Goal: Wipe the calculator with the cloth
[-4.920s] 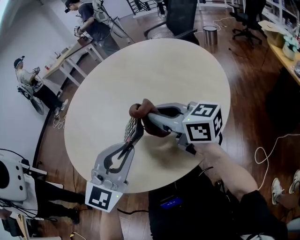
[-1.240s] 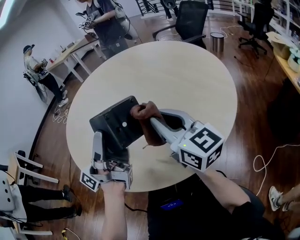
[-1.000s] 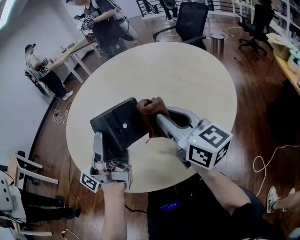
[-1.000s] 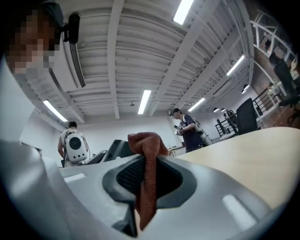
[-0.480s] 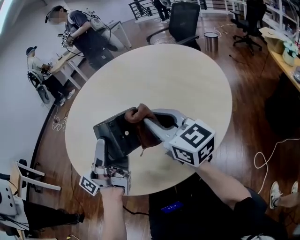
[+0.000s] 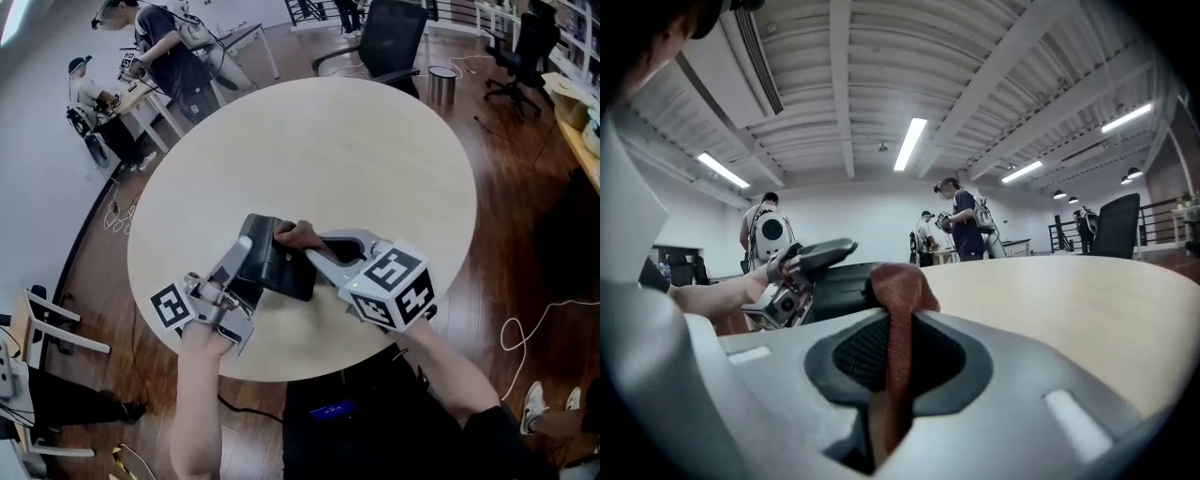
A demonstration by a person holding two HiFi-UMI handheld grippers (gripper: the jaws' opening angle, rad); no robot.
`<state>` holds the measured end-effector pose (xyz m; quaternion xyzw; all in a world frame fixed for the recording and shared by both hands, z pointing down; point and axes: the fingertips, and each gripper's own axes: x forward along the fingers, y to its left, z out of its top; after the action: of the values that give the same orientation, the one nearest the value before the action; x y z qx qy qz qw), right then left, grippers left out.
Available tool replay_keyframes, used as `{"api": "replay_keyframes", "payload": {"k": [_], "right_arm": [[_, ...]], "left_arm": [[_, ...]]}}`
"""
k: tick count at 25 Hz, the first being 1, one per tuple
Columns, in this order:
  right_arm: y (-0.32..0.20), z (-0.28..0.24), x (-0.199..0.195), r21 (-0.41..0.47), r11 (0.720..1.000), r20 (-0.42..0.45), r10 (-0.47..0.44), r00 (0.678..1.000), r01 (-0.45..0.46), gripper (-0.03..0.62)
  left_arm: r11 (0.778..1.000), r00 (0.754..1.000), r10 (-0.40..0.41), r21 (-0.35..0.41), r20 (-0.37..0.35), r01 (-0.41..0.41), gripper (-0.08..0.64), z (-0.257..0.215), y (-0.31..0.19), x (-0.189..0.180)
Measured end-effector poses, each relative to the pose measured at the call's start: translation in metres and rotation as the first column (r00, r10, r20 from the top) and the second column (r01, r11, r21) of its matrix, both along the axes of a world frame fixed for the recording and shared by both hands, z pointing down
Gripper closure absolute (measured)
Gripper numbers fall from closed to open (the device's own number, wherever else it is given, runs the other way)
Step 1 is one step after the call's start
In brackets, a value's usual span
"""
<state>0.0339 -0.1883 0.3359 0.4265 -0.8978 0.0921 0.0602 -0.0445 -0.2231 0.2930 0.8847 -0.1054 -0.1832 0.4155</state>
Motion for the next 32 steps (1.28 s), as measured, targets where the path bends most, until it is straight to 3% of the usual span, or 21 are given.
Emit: {"api": "replay_keyframes", "payload": {"k": [3, 5, 6, 7, 9, 13, 16, 18, 20, 23, 26, 29, 32], "right_arm": [[-0.004, 0.007, 0.003, -0.005, 1.000, -0.037, 0.012, 0.999, -0.012, 0.541], [-0.005, 0.008, 0.004, -0.014, 1.000, -0.023, 0.011, 1.000, -0.011, 0.541], [-0.005, 0.007, 0.003, -0.023, 1.000, -0.001, 0.006, 1.000, -0.006, 0.541], [-0.005, 0.006, 0.002, -0.033, 0.999, 0.024, 0.000, 1.000, 0.001, 0.541], [-0.004, 0.004, 0.001, -0.052, 0.998, 0.074, -0.014, 0.997, 0.018, 0.541], [-0.004, 0.001, 0.003, -0.089, 0.994, 0.171, -0.044, 0.984, 0.060, 0.541], [-0.005, -0.002, 0.008, -0.111, 0.989, 0.246, -0.070, 0.967, 0.100, 0.541], [-0.005, -0.005, 0.009, -0.110, 0.987, 0.273, -0.079, 0.959, 0.113, 0.541], [-0.003, -0.006, 0.011, -0.099, 0.989, 0.273, -0.081, 0.959, 0.112, 0.541], [0.000, -0.014, 0.023, -0.066, 0.995, 0.254, -0.054, 0.966, 0.073, 0.541], [0.009, -0.044, 0.025, 0.023, 0.999, 0.194, -0.042, 0.980, 0.039, 0.541], [0.034, -0.089, -0.007, 0.136, 0.983, 0.117, -0.139, 0.983, 0.123, 0.541], [0.056, -0.103, -0.049, 0.192, 0.955, -0.041, -0.223, 0.974, 0.227, 0.541]], "left_arm": [[0.995, 0.998, 0.017, 0.097, 0.062, -0.023, 0.223, 0.001, 0.011, 0.028], [0.974, 0.984, -0.016, 0.223, 0.175, -0.024, 0.150, 0.007, 0.020, 0.044], [0.956, 0.972, -0.041, 0.292, 0.233, -0.029, 0.087, 0.009, 0.025, 0.049], [0.937, 0.959, -0.066, 0.348, 0.275, -0.035, 0.071, 0.011, 0.029, 0.053], [0.902, 0.933, -0.110, 0.428, 0.343, -0.051, 0.067, 0.014, 0.034, 0.058], [0.809, 0.849, -0.191, 0.570, 0.492, -0.148, 0.069, 0.028, 0.039, 0.067], [0.782, 0.808, -0.245, 0.602, 0.536, -0.163, 0.109, 0.039, 0.035, 0.065], [0.776, 0.784, -0.273, 0.609, 0.558, -0.164, 0.183, 0.042, 0.031, 0.061], [0.772, 0.773, -0.284, 0.614, 0.567, -0.166, 0.196, 0.042, 0.031, 0.059], [0.738, 0.755, -0.304, 0.645, 0.581, -0.199, 0.224, 0.039, 0.036, 0.062], [0.683, 0.725, -0.330, 0.683, 0.605, -0.259, 0.257, 0.034, 0.042, 0.063], [0.619, 0.697, -0.361, 0.718, 0.619, -0.317, 0.297, 0.027, 0.050, 0.063], [0.592, 0.685, -0.371, 0.728, 0.626, -0.345, 0.388, 0.023, 0.057, 0.065]]}}
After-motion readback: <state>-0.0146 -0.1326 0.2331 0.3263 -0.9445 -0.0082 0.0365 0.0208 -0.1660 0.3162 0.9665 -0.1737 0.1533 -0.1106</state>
